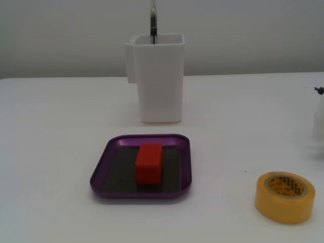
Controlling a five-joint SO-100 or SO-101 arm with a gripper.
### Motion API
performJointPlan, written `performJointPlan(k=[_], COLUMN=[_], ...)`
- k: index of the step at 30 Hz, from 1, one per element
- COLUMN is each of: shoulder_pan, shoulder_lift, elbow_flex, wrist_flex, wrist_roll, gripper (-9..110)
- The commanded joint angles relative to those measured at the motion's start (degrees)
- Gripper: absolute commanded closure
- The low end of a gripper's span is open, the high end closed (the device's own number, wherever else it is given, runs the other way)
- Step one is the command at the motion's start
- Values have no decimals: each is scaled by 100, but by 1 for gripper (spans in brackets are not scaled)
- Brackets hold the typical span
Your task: Remove the cube from the box.
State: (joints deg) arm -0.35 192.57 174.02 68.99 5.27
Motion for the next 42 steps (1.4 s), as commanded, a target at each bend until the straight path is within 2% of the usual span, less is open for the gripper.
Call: performJointPlan(k=[1,6,14,18,23,28,42], shoulder_pan=[26,-35,-70,-97,-712,-905,-826], shoulder_lift=[-422,-1573,-3744,-4816,-6434,-8147,-11892], elbow_flex=[-1573,-2487,-4166,-5115,-6381,-7822,-11092], wrist_flex=[-334,-501,-422,-396,18,79,70], wrist_roll=[-2171,-1731,-1714,-1714,-1696,-967,-765], gripper=[95,94,94,88,84,82,82])
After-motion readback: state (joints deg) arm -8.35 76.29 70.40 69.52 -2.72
